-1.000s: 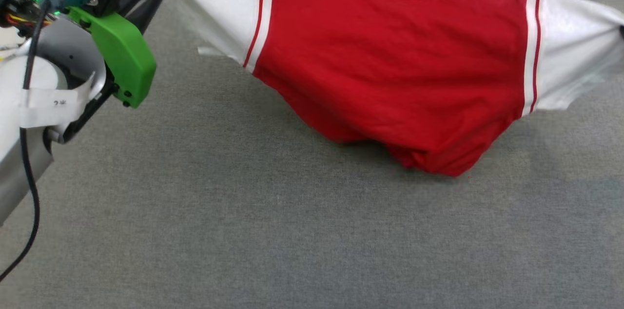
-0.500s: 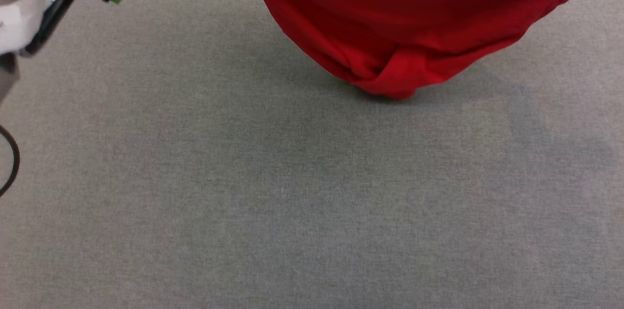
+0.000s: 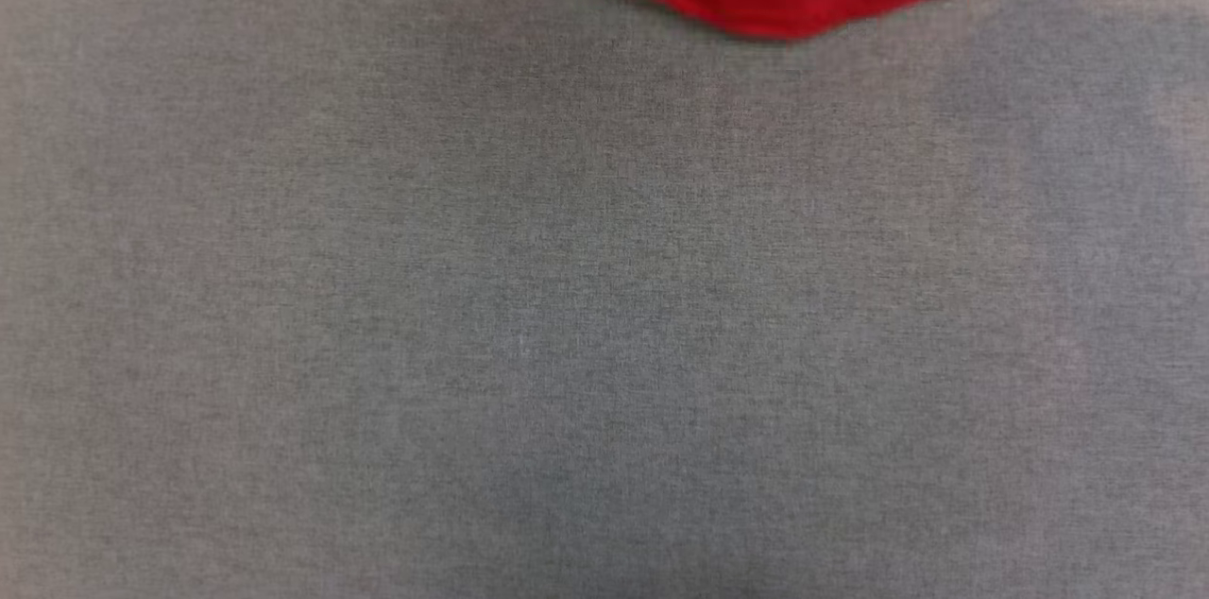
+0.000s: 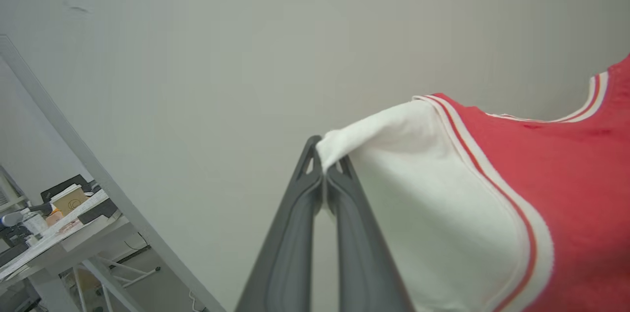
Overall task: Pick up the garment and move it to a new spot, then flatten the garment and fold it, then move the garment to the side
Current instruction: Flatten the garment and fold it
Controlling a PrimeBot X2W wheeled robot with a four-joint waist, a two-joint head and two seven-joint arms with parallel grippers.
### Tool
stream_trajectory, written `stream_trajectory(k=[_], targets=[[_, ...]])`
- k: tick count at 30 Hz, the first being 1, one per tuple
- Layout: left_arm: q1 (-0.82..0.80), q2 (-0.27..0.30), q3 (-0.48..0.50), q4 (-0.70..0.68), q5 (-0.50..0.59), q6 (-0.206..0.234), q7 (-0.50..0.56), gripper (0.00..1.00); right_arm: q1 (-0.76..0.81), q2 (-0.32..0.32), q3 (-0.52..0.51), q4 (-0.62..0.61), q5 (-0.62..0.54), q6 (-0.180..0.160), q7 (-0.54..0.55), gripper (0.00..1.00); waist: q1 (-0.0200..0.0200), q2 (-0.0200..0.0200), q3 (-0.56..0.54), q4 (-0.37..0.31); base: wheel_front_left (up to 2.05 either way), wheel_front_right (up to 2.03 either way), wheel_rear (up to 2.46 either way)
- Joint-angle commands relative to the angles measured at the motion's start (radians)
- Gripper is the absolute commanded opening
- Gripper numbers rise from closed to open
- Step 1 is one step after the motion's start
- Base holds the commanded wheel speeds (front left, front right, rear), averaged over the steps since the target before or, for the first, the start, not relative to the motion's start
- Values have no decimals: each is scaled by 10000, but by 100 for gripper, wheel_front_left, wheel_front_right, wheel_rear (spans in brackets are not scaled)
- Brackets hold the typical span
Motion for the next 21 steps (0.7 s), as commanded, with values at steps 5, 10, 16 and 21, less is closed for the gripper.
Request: stream_trajectory(k=[5, 10, 16, 21], targets=[[-1218, -415, 219, 1141, 216, -246, -549, 0, -1802, 364, 498, 1532, -269, -7, -624, 0, -2, 0, 672, -133, 0, 0, 0], [-1775, -678, 261, 2068, 216, -478, -937, 0, -2855, 684, 936, 2780, -245, -7, -1067, 0, -2, 0, 782, -114, 0, 0, 0], [-1507, -955, 174, 2973, 39, -706, -1491, 0, -3220, 932, 1613, 3848, 42, -7, -1702, 0, -2, 0, 979, -97, 0, 0, 0], [-536, -1138, 106, 3512, -225, -821, -2273, 0, -2479, 1049, 2221, 4339, 326, -7, -2275, 0, -2, 0, 859, -115, 0, 0, 0]])
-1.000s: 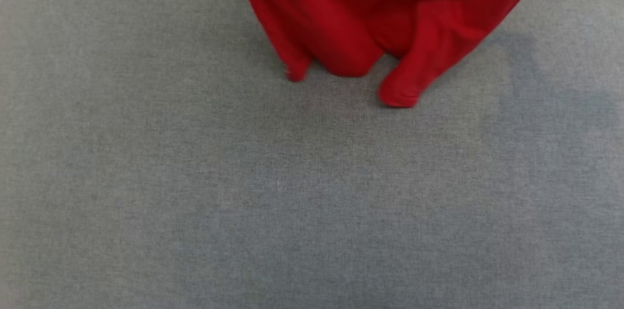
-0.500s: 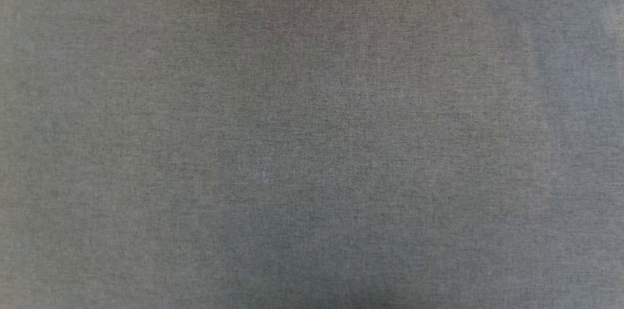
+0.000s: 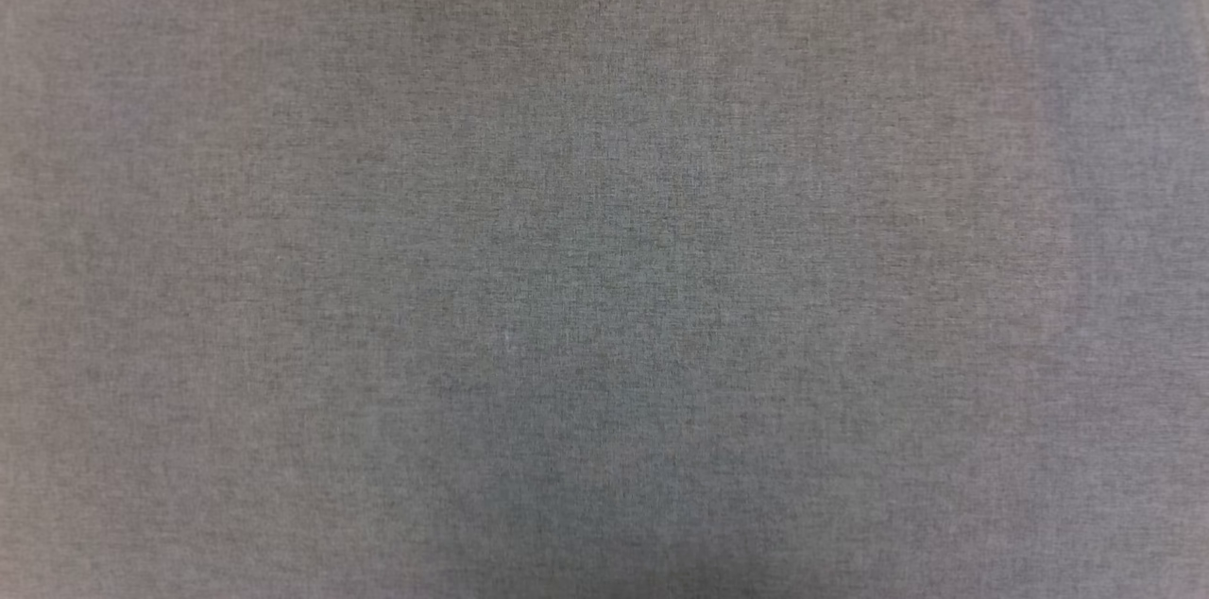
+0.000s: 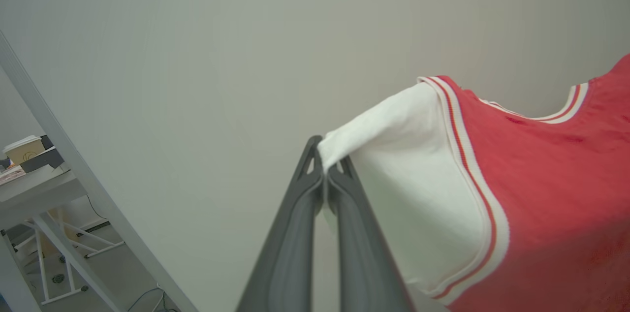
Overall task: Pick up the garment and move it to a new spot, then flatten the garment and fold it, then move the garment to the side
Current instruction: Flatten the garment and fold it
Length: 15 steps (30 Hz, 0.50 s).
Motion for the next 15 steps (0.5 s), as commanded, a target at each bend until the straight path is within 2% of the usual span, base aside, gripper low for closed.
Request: stream_trajectory(k=[1, 8, 15], targets=[[502, -48, -54, 143, -84, -59, -236, 0, 455, 54, 125, 118, 163, -7, -217, 0, -1, 0, -160, 3, 0, 0, 0], [2696, -78, -175, 125, -354, -32, -917, 0, 2419, 231, 649, 328, 1072, -7, -1106, 0, -1, 0, -895, 37, 0, 0, 0], [5721, 173, 202, -1226, -608, 612, -1091, 0, 4937, 74, 1103, -119, 1952, -7, -1906, 0, -1, 0, -1777, 151, 0, 0, 0]])
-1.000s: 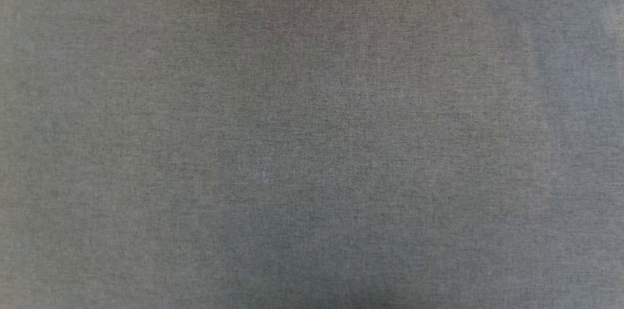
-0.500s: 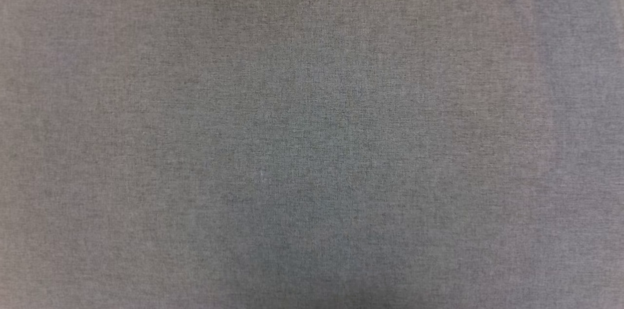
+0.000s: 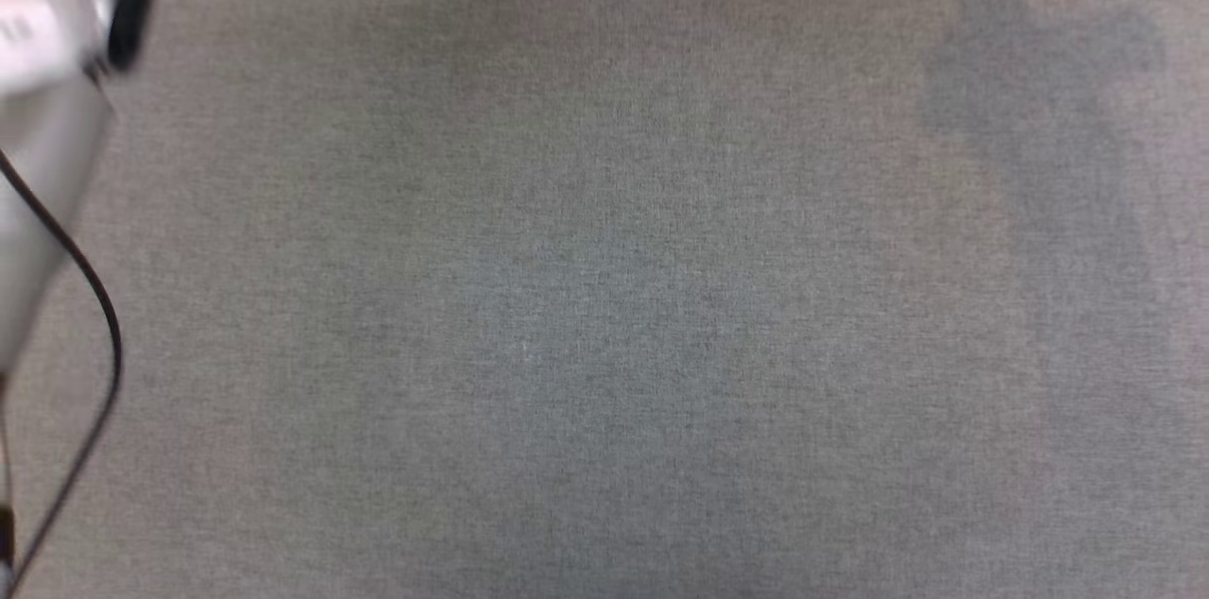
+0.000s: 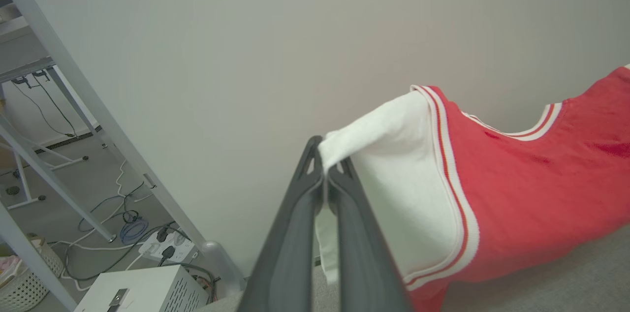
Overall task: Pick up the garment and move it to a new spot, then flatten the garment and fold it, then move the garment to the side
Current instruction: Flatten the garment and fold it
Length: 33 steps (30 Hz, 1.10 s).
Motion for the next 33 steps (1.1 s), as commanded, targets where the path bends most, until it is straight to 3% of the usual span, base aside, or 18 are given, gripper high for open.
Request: stream_trajectory(k=[1, 10, 17, 33], targets=[[739, 136, 155, -387, -23, 223, -57, 0, 594, -104, 60, -179, 167, -7, -166, 0, 0, 0, -545, 69, 0, 0, 0], [6254, 921, 1178, -3359, -150, 1651, -62, 0, 4548, -592, 128, -1532, 630, -7, -506, 0, 0, 0, -1826, -90, 0, 0, 0], [9632, 1121, 1547, -4442, -445, 2497, -63, 0, 7638, -822, -794, -2250, 711, -7, -403, 0, 0, 0, -2564, -78, 0, 0, 0], [13308, 488, 2378, -4447, -691, 3006, -64, 0, 13520, 132, -4319, -3410, 137, -7, 146, 0, 0, 0, -3645, -64, 0, 0, 0]])
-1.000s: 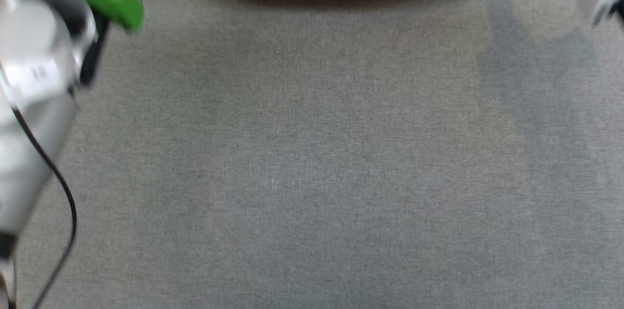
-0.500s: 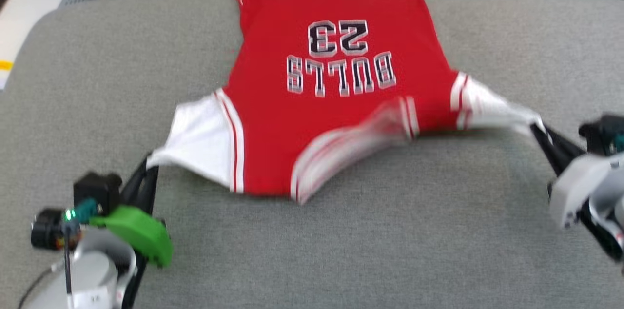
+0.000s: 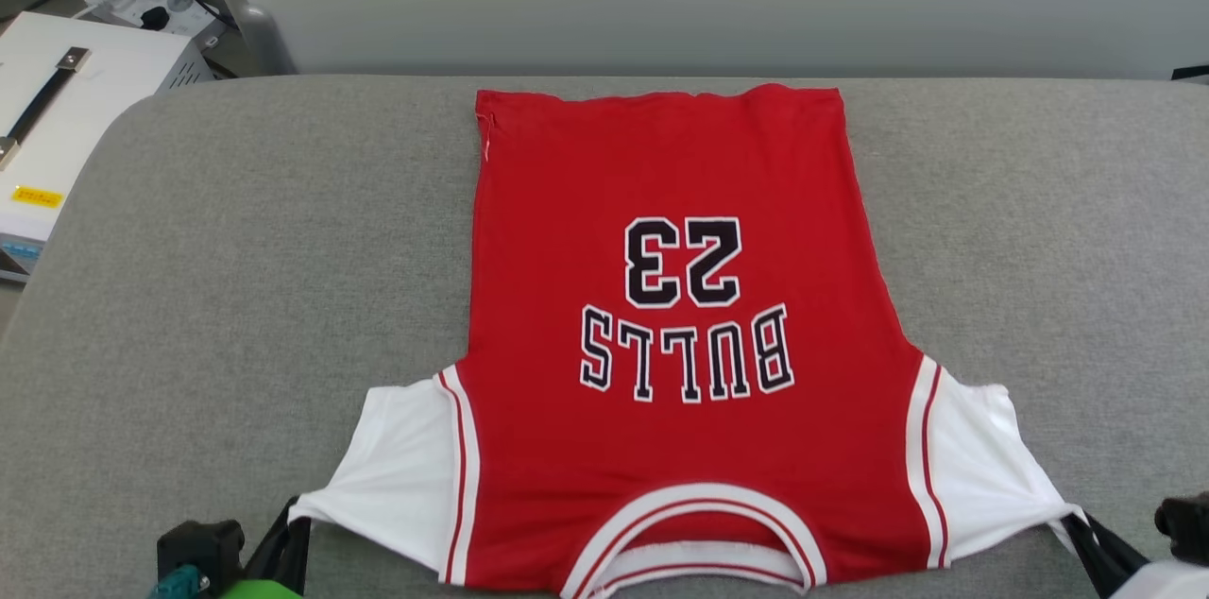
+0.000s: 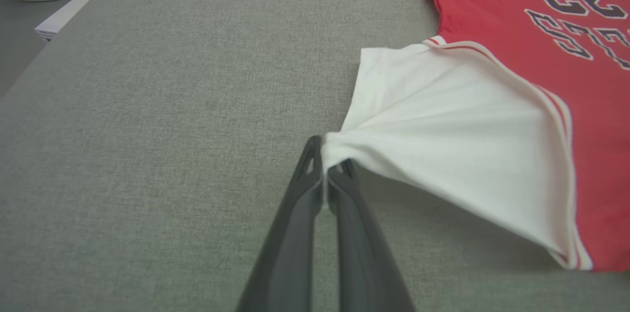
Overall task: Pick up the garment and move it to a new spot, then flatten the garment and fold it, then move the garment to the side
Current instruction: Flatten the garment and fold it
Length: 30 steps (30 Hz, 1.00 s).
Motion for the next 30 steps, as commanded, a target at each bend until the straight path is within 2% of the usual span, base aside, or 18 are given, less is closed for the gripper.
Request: stream_trajectory(k=[1, 6, 10, 11, 12, 13, 18, 24, 25, 26, 27, 30], targets=[[312, -19, 194, 41, -58, 144, -58, 0, 461, 17, -345, -100, -118, -23, 150, 0, 1, 0, -130, 21, 0, 0, 0], [848, -261, 427, -3, 71, 98, -58, 0, 1681, 457, -1274, -873, -522, -23, 778, 0, 1, 0, -253, 30, 0, 0, 0], [940, -396, 519, -21, 231, -54, -58, 0, 1987, 783, -1793, -1388, -723, -23, 1220, 0, 1, 0, -311, 26, 0, 0, 0], [926, -425, 526, -22, 300, -85, -58, 0, 1994, 855, -1909, -1499, -769, -23, 1292, 32, 1, 0, -313, 24, 0, 0, 0], [898, -470, 536, -29, 379, -132, -58, 0, 1983, 936, -2067, -1644, -833, -23, 1363, 70, 1, 0, -311, 24, 0, 0, 0], [863, -511, 553, -41, 450, -158, -58, 0, 1968, 982, -2176, -1768, -905, -23, 1412, 100, 1, 0, -303, 26, 0, 0, 0], [604, -785, 686, -221, 892, -276, -59, 0, 1656, 999, -2664, -2631, -1304, -23, 1626, 100, 1, 0, -143, 62, 0, 0, 0], [316, -1200, 1063, -725, 1402, -395, -59, 0, 530, 552, -3443, -3950, -1622, -23, 1901, 100, 1, 0, 296, 348, 0, 0, 0], [105, -1358, 1161, -948, 1746, -440, -59, 0, -475, 177, -3744, -4565, -1679, -23, 2265, 100, 1, 0, 635, 622, 0, 0, 0], [24, -1398, 1168, -1015, 1847, -454, -59, 0, -829, 49, -3794, -4701, -1675, -23, 2411, 100, 1, 0, 781, 724, 0, 0, 0], [-286, -1598, 1206, -1299, 2135, -516, -59, 0, -2181, -310, -3801, -5114, -1461, -23, 3246, 100, 1, 0, 1351, 1079, 0, 0, 0], [-619, -1836, 1207, -1527, 2430, -595, -59, 0, -3618, -763, -3411, -5166, -1298, -23, 4431, 100, 1, 0, 1952, 1427, 0, 0, 0]])
